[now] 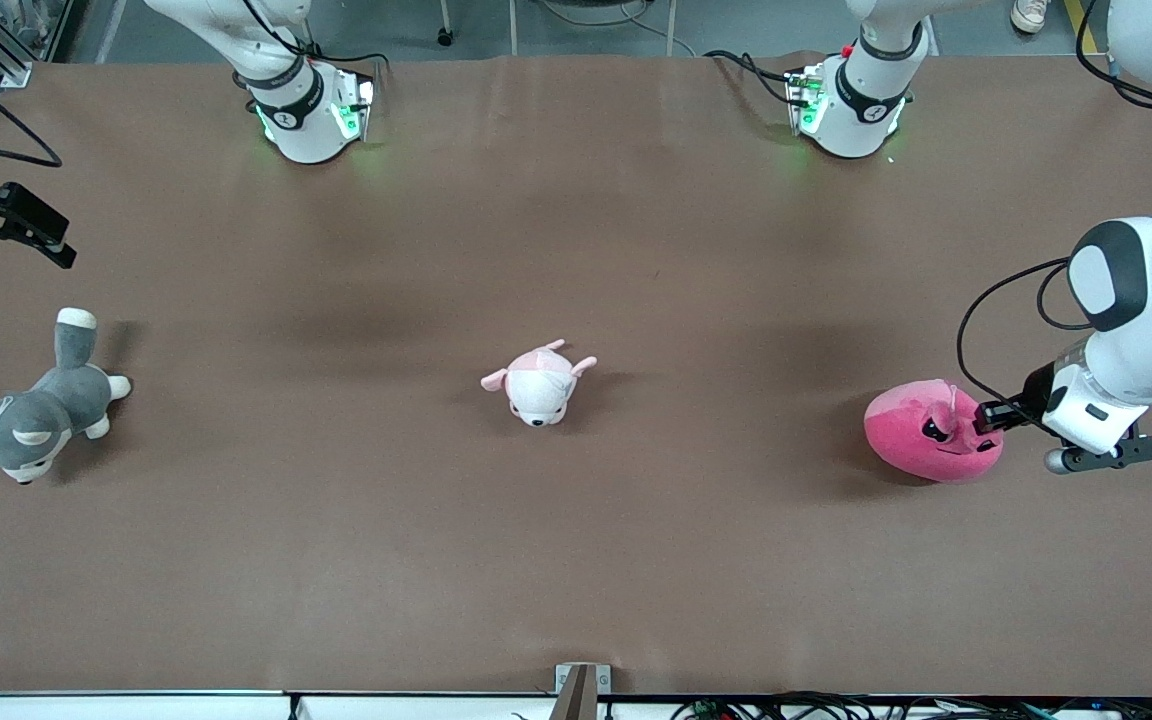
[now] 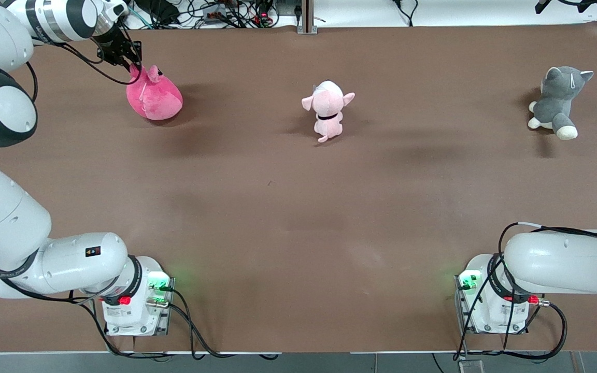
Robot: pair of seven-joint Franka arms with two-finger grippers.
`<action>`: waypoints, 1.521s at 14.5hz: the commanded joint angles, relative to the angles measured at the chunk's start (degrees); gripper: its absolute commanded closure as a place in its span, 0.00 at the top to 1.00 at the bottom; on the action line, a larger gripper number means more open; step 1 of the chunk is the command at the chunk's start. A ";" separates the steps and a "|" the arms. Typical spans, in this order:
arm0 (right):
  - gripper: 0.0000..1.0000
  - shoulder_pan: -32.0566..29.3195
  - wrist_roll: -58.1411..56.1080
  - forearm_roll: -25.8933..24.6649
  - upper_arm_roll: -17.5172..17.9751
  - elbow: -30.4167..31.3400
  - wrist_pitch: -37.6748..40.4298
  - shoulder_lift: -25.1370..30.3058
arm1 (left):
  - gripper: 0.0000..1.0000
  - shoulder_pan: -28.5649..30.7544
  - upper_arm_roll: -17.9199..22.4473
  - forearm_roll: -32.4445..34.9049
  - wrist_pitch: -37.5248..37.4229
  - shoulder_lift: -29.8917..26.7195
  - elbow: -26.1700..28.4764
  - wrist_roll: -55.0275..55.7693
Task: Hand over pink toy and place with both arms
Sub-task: 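Close the left gripper on the pink plush's ear, then carry the pink plush toward the middle while the right gripper approaches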
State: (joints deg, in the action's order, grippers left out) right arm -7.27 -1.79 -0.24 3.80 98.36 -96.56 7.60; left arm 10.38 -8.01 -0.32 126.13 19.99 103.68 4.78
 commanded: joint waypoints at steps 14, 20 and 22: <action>1.00 -0.37 0.04 7.16 -0.55 -1.07 4.61 -0.66 | 0.00 -0.01 -8.24 -4.60 -17.21 -3.82 -11.11 4.27; 0.98 1.37 0.12 16.57 -0.20 -1.07 6.29 -2.05 | 0.00 -0.36 -18.69 -4.25 -26.63 -3.64 -20.88 16.03; 0.94 3.22 0.74 23.67 -0.20 -1.07 6.20 -3.03 | 0.00 -0.45 -22.82 -4.25 -27.78 -3.73 -22.29 19.72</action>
State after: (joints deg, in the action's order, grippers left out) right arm -5.70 -1.77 18.15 3.57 98.13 -90.70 6.14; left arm 9.79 -27.98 -4.28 100.48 16.18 83.63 21.67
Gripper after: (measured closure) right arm 0.026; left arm 0.925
